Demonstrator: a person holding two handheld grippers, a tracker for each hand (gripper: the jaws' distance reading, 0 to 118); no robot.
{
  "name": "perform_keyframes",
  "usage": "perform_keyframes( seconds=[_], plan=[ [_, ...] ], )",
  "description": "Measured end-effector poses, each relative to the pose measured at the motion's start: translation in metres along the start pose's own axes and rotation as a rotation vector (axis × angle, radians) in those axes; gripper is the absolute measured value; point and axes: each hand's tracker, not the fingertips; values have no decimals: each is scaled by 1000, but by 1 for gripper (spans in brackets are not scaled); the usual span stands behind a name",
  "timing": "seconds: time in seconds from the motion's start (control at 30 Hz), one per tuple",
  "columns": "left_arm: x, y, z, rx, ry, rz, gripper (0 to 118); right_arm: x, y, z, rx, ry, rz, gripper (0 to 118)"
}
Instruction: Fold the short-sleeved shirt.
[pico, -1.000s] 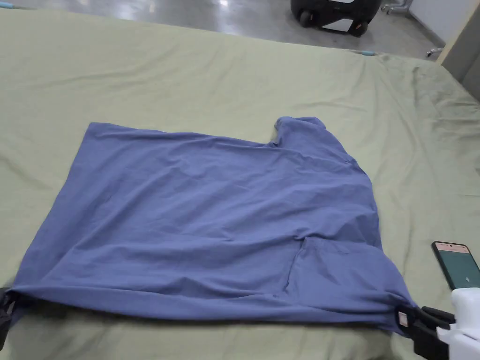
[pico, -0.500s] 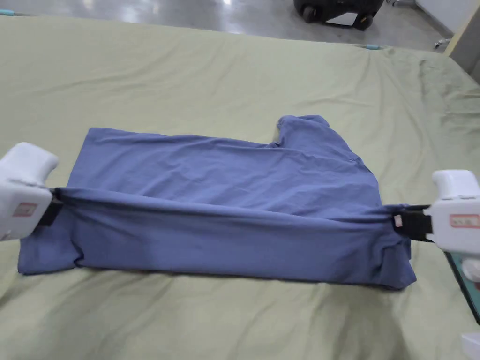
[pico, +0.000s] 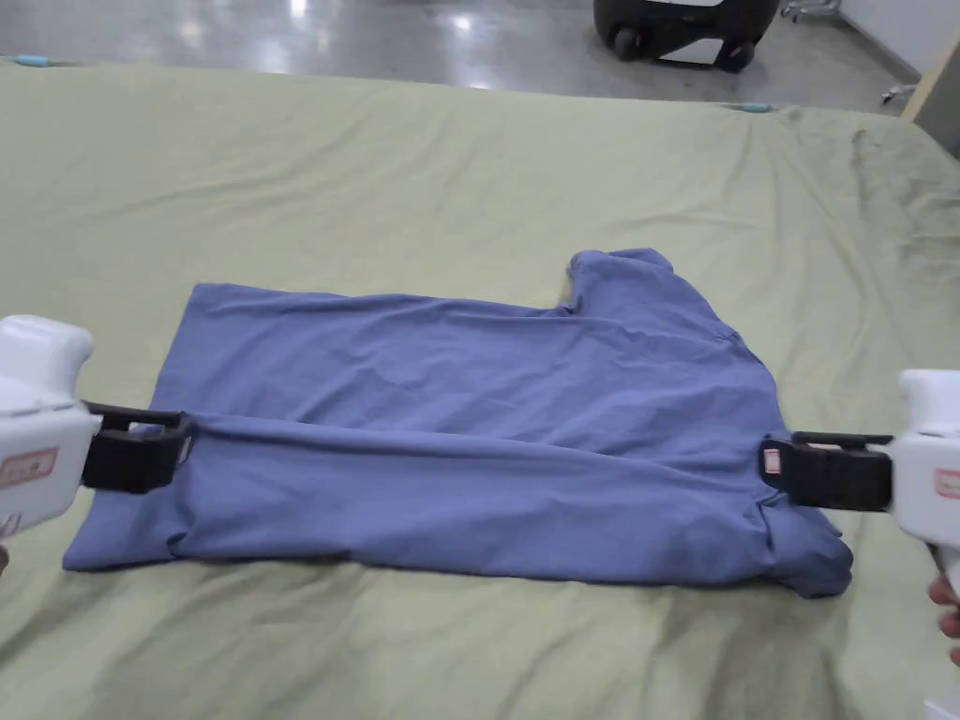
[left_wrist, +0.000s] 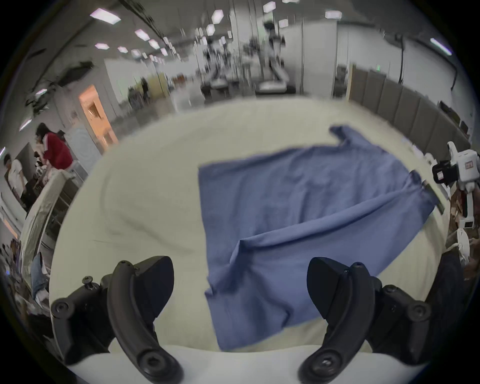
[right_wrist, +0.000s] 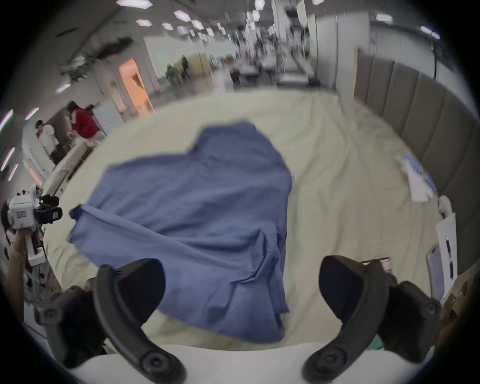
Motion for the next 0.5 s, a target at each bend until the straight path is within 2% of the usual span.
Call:
perform_keyframes(
  seconds=[0.07, 0.1, 0.13, 0.17, 0.23, 0.27, 0.3, 0.33, 0.37, 0.5],
  plan=[
    [19, -24, 40, 93, 43, -44, 104, -15, -20, 33, 45, 12, -3, 115],
    [27, -39, 51, 99, 102, -64, 103, -22, -27, 44, 69, 18, 2, 110],
    [34, -54, 61, 92, 139, -67, 101, -30, -40, 56, 96, 6, 27, 97],
    [39, -69, 70, 75, 122, -59, 87, -38, -53, 65, 102, -28, 65, 49],
    [39, -92, 71, -18, 93, -30, 67, -49, -72, 72, 88, -94, 124, 19],
    [42, -103, 72, -67, 86, -35, 54, -53, -82, 74, 55, -100, 118, 3],
    [45, -111, 72, -79, 94, -28, 9, -51, -92, 79, 56, -48, 84, 0],
    [32, -118, 69, -97, 86, -23, 4, -51, -100, 82, 22, 13, 47, 0],
    [25, -120, 66, -117, 46, 11, 4, -56, -103, 81, 17, 12, 35, 0],
    [-2, -116, 45, -104, 96, 27, 6, -65, -114, 82, 13, -17, 61, 0]
  ],
)
